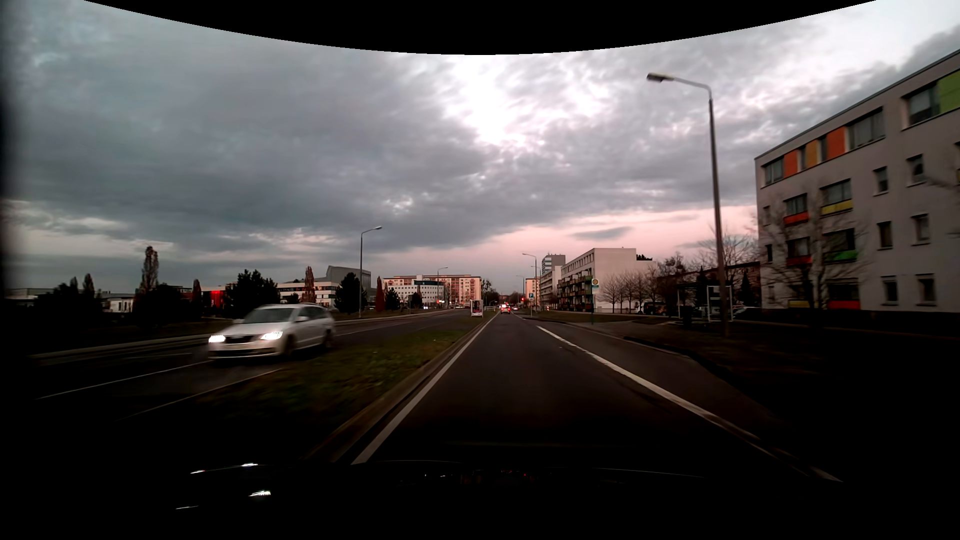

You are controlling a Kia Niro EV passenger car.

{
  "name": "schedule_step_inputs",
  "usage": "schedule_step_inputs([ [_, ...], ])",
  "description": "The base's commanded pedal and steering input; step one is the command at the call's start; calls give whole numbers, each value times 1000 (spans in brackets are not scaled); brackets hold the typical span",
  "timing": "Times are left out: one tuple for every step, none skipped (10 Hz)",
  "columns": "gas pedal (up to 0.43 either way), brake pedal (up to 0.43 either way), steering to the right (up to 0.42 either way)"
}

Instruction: Follow the waypoints while adhering to traffic rules and regulations

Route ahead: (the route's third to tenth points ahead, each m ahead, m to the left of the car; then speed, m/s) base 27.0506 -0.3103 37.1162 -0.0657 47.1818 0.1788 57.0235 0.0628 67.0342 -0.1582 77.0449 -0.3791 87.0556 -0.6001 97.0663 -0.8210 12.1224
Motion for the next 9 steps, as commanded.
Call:
schedule_step_inputs([
  [220, 0, 1],
  [189, 0, 0],
  [169, 0, 0],
  [150, 0, 0],
  [130, 0, 0],
  [118, 0, 0],
  [118, 0, 0],
  [110, 0, 0],
  [110, 0, -1],
])
